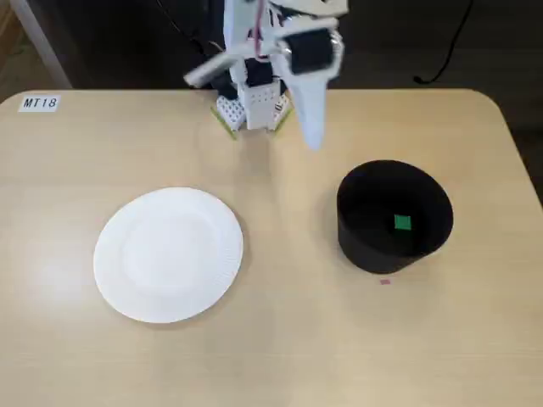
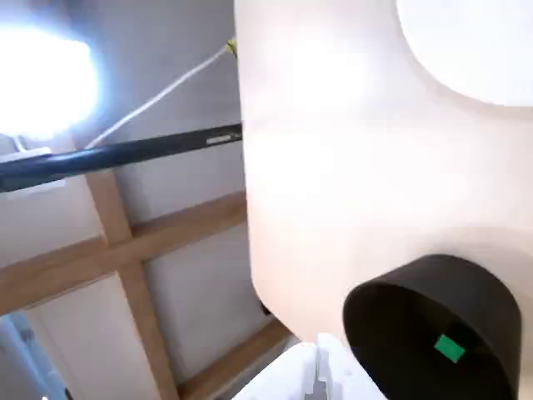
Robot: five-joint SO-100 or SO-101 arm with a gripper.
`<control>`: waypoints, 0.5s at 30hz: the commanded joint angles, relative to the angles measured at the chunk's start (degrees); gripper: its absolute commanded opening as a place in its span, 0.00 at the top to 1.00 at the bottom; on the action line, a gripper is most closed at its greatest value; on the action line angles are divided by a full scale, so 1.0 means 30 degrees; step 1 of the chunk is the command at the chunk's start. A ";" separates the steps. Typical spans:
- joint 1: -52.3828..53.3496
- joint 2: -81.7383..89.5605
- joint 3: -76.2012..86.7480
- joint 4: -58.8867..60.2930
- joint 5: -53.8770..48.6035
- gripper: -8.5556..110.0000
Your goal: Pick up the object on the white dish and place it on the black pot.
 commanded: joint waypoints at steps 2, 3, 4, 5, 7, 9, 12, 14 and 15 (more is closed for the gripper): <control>0.2227 0.3545 0.1641 -0.0352 -0.0146 0.93; 0.2637 0.4365 0.2461 -0.0527 -0.0234 0.93; 0.2959 0.5273 0.3457 -0.0732 -0.0293 0.93; 0.3223 0.6240 0.4600 -0.0996 -0.0381 0.93; 0.3486 0.8262 0.7148 -0.1611 -0.0645 0.93; 0.3398 1.0254 0.9932 -0.2432 -0.0938 0.93; 0.3018 1.2832 1.4033 -0.3604 -0.1289 0.93; 0.2754 1.4268 1.6582 -0.4482 -0.1377 0.93; 0.2637 1.4883 1.7666 -0.4863 -0.1406 0.93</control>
